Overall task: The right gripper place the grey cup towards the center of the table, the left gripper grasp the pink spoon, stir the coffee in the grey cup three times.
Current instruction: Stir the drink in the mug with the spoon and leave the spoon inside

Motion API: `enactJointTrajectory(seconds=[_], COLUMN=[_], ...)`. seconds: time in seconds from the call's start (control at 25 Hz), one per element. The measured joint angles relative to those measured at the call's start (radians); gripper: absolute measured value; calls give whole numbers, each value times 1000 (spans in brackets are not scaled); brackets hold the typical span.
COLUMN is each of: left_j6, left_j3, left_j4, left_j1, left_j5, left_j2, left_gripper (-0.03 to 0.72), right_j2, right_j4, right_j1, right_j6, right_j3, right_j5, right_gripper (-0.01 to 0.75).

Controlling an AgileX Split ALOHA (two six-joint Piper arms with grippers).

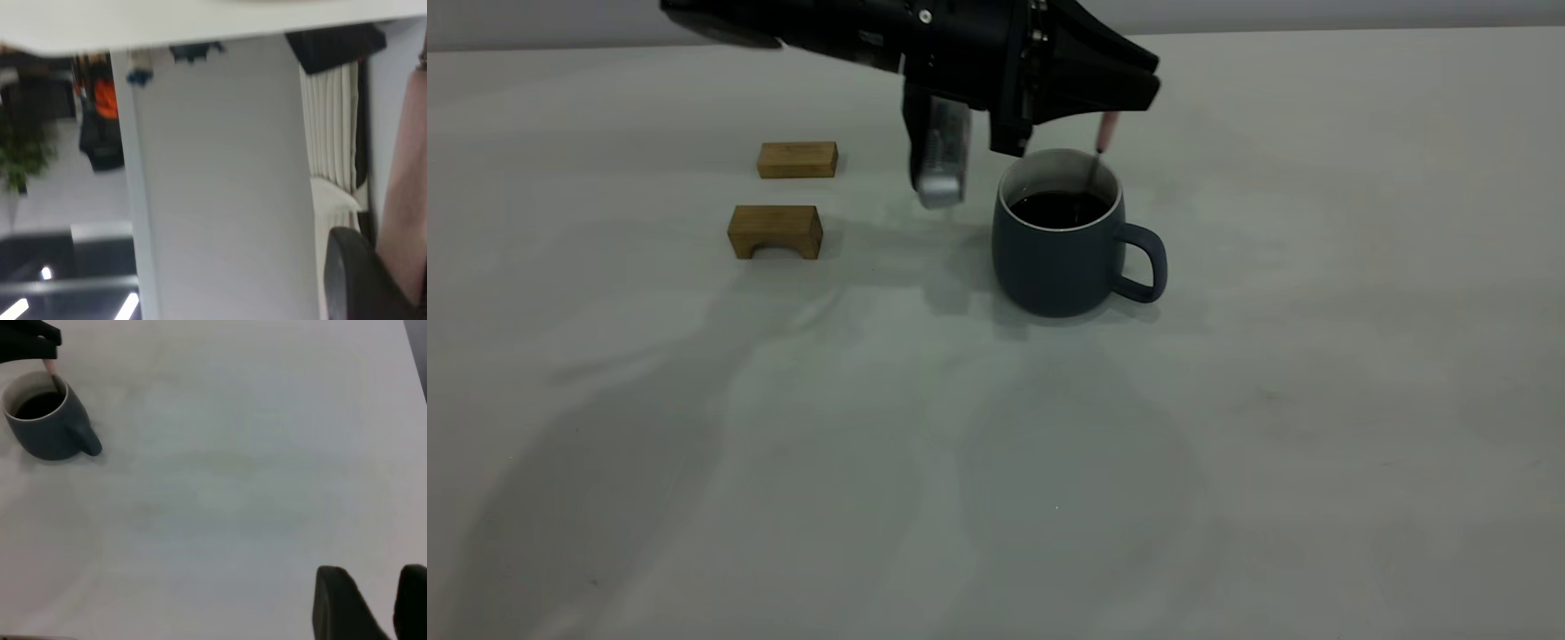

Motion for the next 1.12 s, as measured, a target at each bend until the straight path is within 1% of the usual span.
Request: enactJointTrajectory(seconds=[0.08, 0.24, 0.44, 0.6, 0.8, 0.88, 0.96, 1.04, 1.12], left_j6=[-53, -193, -252, -241, -91, -26, 1, -5, -57], left_j3=[0, 0, 0, 0, 0, 0, 0, 0, 0], left_j4=[-9, 28, 123, 191, 184, 139, 109, 92, 90], left_j1=[-6, -7, 3, 16, 18, 16, 12, 7, 4], left_j5=[18, 27, 6, -50, -75, -75, -58, -33, -2], left_j2=[10, 11, -12, -49, -51, -51, -51, -51, -51], left_gripper=[156, 157, 154, 154, 153, 152, 152, 150, 150], right_j2=[0, 0, 0, 0, 0, 0, 0, 0, 0], right_j4=[0, 0, 0, 0, 1, 1, 1, 1, 1], right_j1=[0, 0, 0, 0, 0, 0, 0, 0, 0], right_j6=[0, 0, 0, 0, 0, 0, 0, 0, 0], right_j3=[0, 0, 0, 0, 0, 0, 0, 0, 0], right_j5=[0, 0, 0, 0, 0, 0, 0, 0, 0], right_gripper=[237, 237, 237, 237, 237, 237, 237, 237, 237])
